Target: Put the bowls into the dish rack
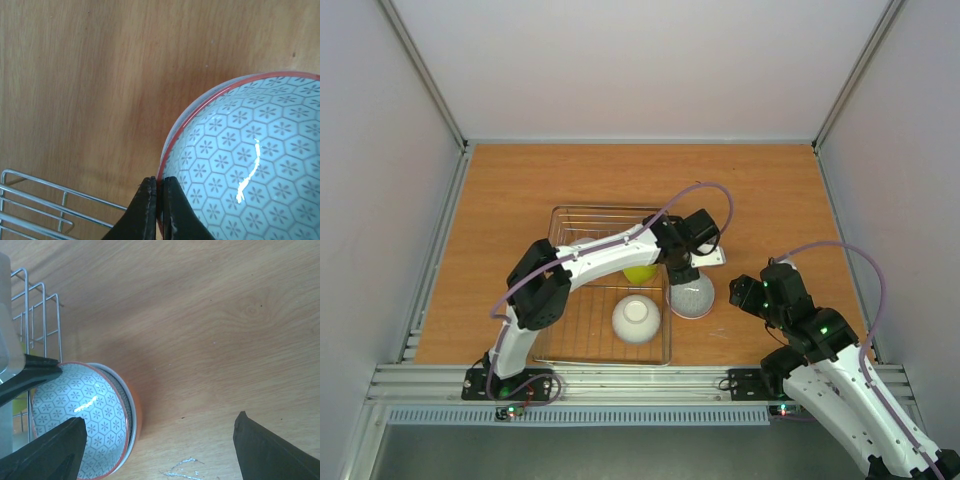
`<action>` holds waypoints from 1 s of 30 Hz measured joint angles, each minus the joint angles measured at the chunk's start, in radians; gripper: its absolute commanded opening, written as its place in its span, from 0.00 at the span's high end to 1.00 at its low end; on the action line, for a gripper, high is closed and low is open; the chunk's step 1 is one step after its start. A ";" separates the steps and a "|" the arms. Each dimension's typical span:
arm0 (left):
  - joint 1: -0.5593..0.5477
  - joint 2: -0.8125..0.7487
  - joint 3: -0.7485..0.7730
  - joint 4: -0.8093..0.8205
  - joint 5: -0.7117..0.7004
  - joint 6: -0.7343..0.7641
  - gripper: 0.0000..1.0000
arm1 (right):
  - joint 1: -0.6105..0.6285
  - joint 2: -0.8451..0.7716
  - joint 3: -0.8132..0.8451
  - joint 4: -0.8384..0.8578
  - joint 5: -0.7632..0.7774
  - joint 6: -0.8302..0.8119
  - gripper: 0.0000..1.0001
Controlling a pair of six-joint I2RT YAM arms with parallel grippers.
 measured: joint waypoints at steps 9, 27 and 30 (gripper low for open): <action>0.005 -0.060 0.018 -0.054 0.128 0.001 0.99 | 0.000 -0.009 0.004 -0.001 -0.001 -0.005 0.15; 0.134 -0.077 0.043 -0.096 0.359 -0.023 0.99 | 0.000 -0.035 0.020 0.003 -0.034 -0.035 0.04; 0.152 -0.077 0.043 -0.096 0.413 -0.030 0.99 | 0.000 -0.046 0.017 0.025 -0.076 -0.043 0.01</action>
